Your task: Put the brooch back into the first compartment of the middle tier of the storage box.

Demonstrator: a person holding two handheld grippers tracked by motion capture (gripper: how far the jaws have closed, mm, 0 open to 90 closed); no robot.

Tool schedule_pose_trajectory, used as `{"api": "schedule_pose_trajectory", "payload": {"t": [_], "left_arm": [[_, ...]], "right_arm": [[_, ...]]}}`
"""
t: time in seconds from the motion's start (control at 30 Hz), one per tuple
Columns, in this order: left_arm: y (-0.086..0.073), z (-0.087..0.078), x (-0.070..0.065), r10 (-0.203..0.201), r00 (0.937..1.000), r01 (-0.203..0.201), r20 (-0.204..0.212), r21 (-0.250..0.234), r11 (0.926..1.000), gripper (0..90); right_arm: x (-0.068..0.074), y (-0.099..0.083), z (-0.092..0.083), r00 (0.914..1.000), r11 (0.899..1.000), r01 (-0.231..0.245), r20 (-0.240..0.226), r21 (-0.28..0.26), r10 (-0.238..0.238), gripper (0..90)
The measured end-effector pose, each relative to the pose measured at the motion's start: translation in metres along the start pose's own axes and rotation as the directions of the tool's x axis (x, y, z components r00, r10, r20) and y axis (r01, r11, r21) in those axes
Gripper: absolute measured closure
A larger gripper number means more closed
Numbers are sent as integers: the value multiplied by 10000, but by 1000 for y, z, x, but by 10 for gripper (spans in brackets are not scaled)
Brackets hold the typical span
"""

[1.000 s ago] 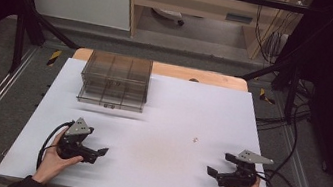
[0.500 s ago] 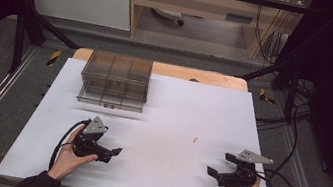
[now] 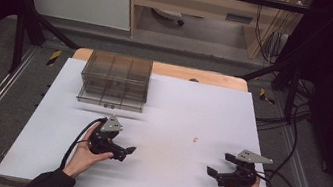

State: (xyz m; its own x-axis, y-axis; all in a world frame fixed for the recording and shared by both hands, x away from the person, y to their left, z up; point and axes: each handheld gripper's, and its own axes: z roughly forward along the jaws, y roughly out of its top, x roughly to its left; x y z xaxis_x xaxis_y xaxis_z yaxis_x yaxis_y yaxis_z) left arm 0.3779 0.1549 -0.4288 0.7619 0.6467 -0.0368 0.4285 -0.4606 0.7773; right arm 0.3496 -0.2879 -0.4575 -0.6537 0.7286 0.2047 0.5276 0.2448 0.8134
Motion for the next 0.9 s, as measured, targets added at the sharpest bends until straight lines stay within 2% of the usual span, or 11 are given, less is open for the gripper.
{"api": "schedule_pose_trajectory", "payload": {"t": [0.27, 0.9], "left_arm": [[18, 13, -9, 191, 9998, -192, 37, 86, 9998, 65], [51, 41, -21, 236, 9995, -239, 221, 113, 9997, 77]], "right_arm": [[0, 0, 0, 10000, 10000, -11, 11, 18, 11, 5], [1, 0, 0, 10000, 10000, -22, 8, 63, 22, 5]]}}
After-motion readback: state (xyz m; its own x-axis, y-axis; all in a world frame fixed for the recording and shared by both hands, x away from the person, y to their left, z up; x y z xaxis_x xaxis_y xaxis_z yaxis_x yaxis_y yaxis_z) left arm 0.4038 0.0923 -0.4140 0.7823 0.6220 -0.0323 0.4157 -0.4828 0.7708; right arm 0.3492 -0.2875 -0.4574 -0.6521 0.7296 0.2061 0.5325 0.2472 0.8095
